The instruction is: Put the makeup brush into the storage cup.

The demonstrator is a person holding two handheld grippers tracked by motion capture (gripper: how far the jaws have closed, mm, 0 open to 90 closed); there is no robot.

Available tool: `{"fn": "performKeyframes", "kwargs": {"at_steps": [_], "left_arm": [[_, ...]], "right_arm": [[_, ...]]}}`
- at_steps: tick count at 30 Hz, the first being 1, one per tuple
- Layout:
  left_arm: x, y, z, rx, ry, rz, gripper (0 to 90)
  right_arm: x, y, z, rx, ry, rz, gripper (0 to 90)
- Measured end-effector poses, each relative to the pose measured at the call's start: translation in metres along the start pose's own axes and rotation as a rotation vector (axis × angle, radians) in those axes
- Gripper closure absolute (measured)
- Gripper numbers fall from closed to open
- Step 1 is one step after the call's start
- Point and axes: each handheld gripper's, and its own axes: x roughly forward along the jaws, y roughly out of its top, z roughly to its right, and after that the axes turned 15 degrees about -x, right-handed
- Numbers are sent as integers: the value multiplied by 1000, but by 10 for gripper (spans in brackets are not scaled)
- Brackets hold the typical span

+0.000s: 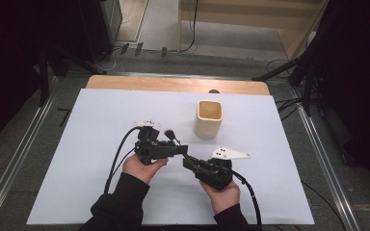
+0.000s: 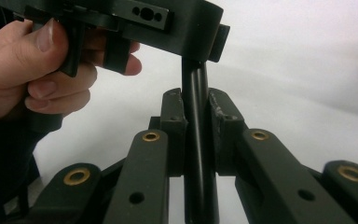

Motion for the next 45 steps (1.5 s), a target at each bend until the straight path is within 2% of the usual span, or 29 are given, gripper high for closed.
{"fn": "performKeyframes", "kwargs": {"at_steps": [2, 8, 11, 13, 18, 25, 34, 37, 39, 42, 45], "left_arm": [[0, 0, 0, -14, -12, 0, 555], [1, 0, -7, -67, -57, -10, 621], [1, 0, -8, -75, -73, -18, 654], [1, 1, -10, -101, -106, -26, 684], [0, 2, -9, -95, -121, -40, 710], [0, 4, -11, -126, -165, -67, 767], [-3, 6, -13, -141, -184, -81, 787], [-4, 6, -14, -141, -179, -89, 787], [-5, 7, -15, -142, -181, -90, 787], [-7, 9, -17, -140, -169, -89, 787], [-10, 10, -18, -134, -165, -91, 787]], "right_arm": [[1, -1, 0, 2, 2, -4, 788], [3, -2, -1, -4, 8, -13, 788], [4, -3, -2, -1, 16, -26, 789], [5, -3, -3, -4, 18, -30, 788], [6, -3, -3, -5, 26, -33, 789], [8, -3, -5, -5, 37, -48, 789], [6, -2, -5, -3, 51, -43, 782], [6, -1, -4, 11, 54, -53, 673], [6, 1, -4, 18, 64, -53, 632], [5, 5, -5, -10, 69, -60, 529], [6, 7, -3, -11, 107, -64, 418]]}}
